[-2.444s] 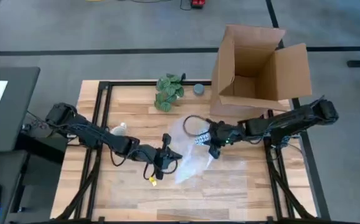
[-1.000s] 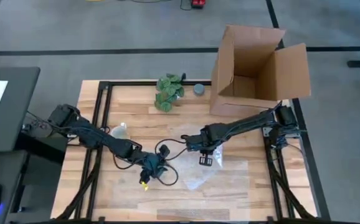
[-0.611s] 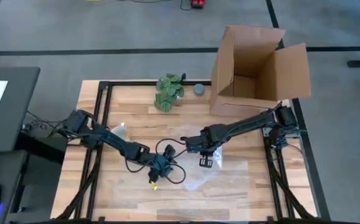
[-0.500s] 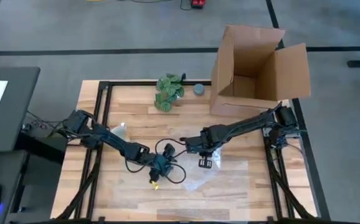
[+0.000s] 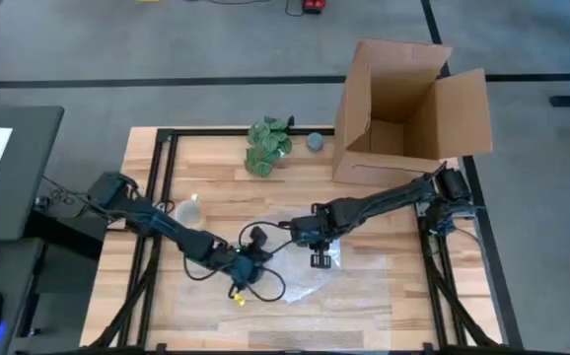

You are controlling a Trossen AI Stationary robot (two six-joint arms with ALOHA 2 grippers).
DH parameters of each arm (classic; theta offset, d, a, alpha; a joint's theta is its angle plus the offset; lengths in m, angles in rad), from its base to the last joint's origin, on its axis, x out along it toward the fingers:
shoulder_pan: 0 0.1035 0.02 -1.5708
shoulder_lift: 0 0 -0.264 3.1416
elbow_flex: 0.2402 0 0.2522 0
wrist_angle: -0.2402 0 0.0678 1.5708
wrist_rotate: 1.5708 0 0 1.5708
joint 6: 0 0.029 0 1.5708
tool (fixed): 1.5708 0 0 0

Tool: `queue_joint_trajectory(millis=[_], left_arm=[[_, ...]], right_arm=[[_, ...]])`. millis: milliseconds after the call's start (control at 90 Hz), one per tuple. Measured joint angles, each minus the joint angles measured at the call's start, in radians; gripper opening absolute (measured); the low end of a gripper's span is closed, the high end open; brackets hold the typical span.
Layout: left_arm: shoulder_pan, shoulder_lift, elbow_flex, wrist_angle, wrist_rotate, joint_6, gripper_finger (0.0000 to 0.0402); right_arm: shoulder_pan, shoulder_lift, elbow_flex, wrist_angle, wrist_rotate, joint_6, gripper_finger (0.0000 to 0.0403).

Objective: Wrap mug
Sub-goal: Wrap the blue cup with the bubble wrap

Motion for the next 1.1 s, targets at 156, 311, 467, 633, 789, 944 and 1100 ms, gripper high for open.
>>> queue_joint_trajectory(millis=[156, 311, 467, 633, 789, 944, 1100], left_arm=[[-0.019, -0.081, 0.0, -0.024, -0.001, -0.04, 0.0], [-0.019, -0.131, 0.0, -0.018, -0.002, -0.054, 0.0], [-0.019, -0.147, 0.0, -0.021, -0.002, -0.054, 0.0], [-0.019, -0.148, 0.0, -0.018, -0.001, -0.061, 0.0], [-0.019, -0.148, 0.0, -0.017, -0.001, -0.064, 0.0], [-0.019, -0.148, 0.0, -0.015, -0.001, -0.065, 0.0], [-0.019, -0.148, 0.0, -0.011, -0.001, -0.068, 0.0]], right_arm=[[0.0, 0.014, 0.0, 0.075, -0.001, -0.022, 0.0024], [0.008, 0.018, 0.0, 0.095, -0.008, -0.022, 0.0042], [0.011, 0.017, 0.0, 0.122, -0.011, -0.021, 0.0079], [0.01, 0.016, 0.0, 0.127, -0.014, -0.021, 0.0129], [0.015, 0.016, 0.043, 0.077, -0.014, -0.001, 0.0167], [0.029, 0.014, 0.127, 0.029, -0.012, 0.005, 0.0177], [0.041, 0.014, 0.197, -0.049, 0.012, 0.005, 0.0172]])
